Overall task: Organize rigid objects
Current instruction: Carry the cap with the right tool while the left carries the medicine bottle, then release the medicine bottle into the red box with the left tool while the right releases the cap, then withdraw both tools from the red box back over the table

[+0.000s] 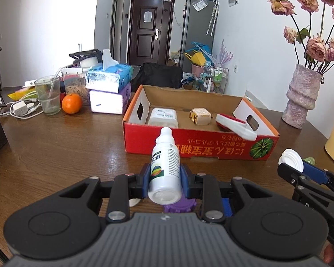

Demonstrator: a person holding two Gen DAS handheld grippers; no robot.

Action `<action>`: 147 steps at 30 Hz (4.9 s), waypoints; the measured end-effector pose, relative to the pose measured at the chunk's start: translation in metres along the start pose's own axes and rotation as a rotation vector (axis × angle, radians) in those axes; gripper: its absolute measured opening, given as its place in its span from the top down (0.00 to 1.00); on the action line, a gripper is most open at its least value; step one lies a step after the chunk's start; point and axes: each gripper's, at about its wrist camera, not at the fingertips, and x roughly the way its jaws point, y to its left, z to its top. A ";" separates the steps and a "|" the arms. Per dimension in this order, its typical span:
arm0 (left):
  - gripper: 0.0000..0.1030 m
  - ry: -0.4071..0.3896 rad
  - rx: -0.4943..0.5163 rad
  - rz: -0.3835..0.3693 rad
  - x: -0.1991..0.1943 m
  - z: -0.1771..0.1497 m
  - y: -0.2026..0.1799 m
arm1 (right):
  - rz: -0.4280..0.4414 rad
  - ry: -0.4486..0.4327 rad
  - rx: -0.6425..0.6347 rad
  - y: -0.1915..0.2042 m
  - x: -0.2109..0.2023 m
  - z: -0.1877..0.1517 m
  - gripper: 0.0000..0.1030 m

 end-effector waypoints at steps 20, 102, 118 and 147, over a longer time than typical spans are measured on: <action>0.72 -0.043 -0.059 0.009 0.022 0.042 0.006 | 0.031 -0.060 0.010 0.024 0.027 0.033 0.63; 0.00 -0.063 0.023 0.094 0.165 0.117 -0.005 | -0.041 -0.005 -0.034 0.001 0.170 0.092 0.00; 0.00 -0.068 0.018 0.100 0.153 0.113 -0.004 | -0.046 -0.029 -0.024 -0.003 0.158 0.091 0.00; 0.00 -0.068 0.000 0.099 0.079 0.070 0.002 | -0.060 -0.063 0.001 -0.007 0.075 0.068 0.00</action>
